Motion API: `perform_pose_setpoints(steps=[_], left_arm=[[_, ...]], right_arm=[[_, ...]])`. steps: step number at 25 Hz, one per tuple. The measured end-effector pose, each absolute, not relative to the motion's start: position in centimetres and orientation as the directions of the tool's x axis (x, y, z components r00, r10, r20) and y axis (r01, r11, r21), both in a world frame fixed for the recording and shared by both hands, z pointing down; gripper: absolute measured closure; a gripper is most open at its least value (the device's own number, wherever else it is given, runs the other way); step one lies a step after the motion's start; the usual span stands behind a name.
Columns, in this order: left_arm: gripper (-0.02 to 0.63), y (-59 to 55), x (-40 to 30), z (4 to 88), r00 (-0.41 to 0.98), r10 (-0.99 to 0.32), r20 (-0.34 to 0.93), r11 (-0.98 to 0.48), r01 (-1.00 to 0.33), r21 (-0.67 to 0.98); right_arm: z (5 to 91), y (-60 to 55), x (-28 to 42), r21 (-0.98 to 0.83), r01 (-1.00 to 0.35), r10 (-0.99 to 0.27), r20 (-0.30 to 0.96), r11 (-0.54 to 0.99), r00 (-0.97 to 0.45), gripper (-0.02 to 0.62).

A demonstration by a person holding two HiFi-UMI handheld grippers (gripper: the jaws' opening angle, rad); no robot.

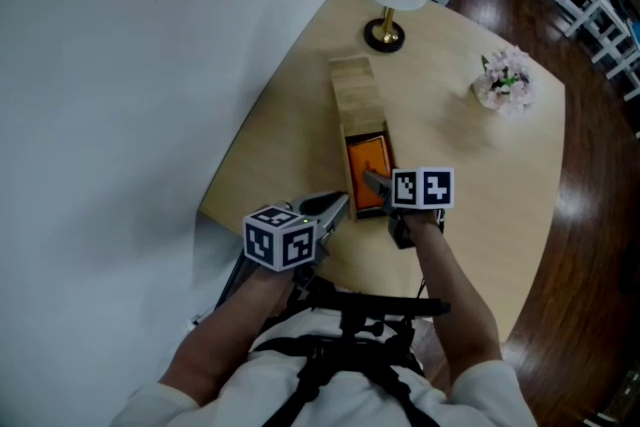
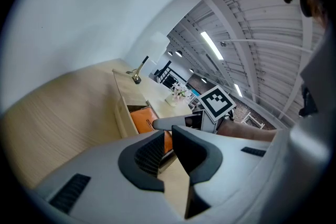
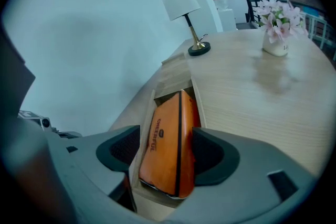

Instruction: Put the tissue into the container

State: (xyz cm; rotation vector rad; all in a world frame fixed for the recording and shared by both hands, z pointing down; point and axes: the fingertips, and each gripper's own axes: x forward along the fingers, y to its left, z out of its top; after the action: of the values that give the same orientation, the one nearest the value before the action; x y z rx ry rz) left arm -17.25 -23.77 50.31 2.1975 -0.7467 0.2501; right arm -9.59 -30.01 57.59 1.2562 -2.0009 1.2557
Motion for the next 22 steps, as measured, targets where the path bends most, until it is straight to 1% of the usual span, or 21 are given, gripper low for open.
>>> perform_pose_setpoints(steps=[13,22], left_arm=[[0.578,-23.9,-16.4,50.2,0.812,-0.424,0.401,-0.524,-0.581,0.622],[0.578,-24.3,-16.6,49.5,0.803,-0.449,0.391,-0.52,-0.591,0.616]], right_arm=[[58.4,-30.6,-10.6,-0.456,-0.867,-0.405,0.767,0.201,-0.498,0.279],[56.9,-30.5,-9.6,-0.539,-0.826,-0.464,0.696,0.166,-0.547,0.279]])
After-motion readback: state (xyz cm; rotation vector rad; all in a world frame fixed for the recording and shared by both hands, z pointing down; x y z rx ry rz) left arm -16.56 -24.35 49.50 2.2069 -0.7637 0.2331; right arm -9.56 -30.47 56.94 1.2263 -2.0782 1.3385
